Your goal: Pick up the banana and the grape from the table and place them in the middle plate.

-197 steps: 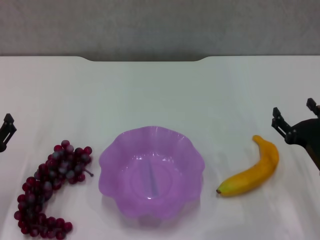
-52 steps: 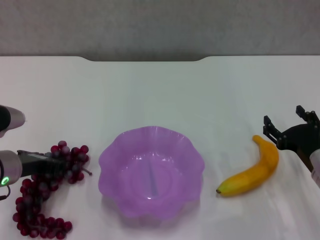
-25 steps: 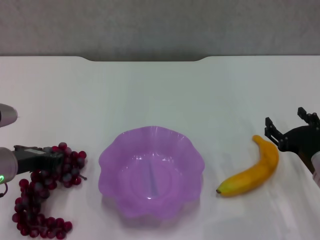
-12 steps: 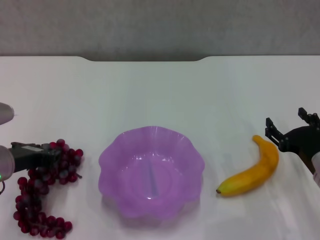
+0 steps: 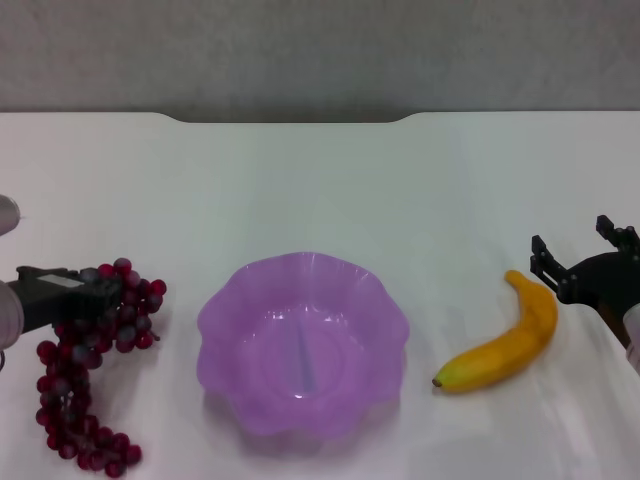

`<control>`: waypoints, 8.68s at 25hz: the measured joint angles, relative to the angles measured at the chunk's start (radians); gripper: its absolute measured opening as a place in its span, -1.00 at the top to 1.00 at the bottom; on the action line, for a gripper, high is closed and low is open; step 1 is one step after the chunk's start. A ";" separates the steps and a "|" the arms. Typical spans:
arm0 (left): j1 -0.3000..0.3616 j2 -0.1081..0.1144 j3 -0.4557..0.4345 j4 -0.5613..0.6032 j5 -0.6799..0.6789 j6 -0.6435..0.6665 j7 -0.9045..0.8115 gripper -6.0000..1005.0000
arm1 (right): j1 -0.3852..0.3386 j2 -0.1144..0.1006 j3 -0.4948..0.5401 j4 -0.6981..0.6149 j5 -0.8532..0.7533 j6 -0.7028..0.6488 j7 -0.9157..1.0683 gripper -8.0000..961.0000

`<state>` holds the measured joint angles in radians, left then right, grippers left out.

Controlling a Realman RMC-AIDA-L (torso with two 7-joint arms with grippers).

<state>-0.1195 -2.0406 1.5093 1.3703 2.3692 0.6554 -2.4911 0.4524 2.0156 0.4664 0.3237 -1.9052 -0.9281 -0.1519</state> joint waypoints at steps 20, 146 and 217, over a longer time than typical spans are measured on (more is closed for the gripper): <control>0.044 0.007 -0.034 0.262 0.009 0.116 0.000 0.45 | 0.000 0.000 -0.001 -0.002 0.000 0.007 0.000 -0.85; -0.106 -0.003 0.427 -0.882 -0.132 -1.574 -0.500 -0.76 | 0.076 -0.012 -0.028 0.112 -0.043 0.199 0.000 -0.85; -0.137 0.010 0.417 -0.944 -0.163 -1.574 -0.499 -0.76 | 0.090 -0.008 0.855 0.916 -0.910 2.050 -0.912 -0.85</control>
<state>-0.2565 -2.0306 1.9265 0.4264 2.2067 -0.9188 -2.9902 0.5426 2.0075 1.3213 1.2394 -2.8149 1.1218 -1.0639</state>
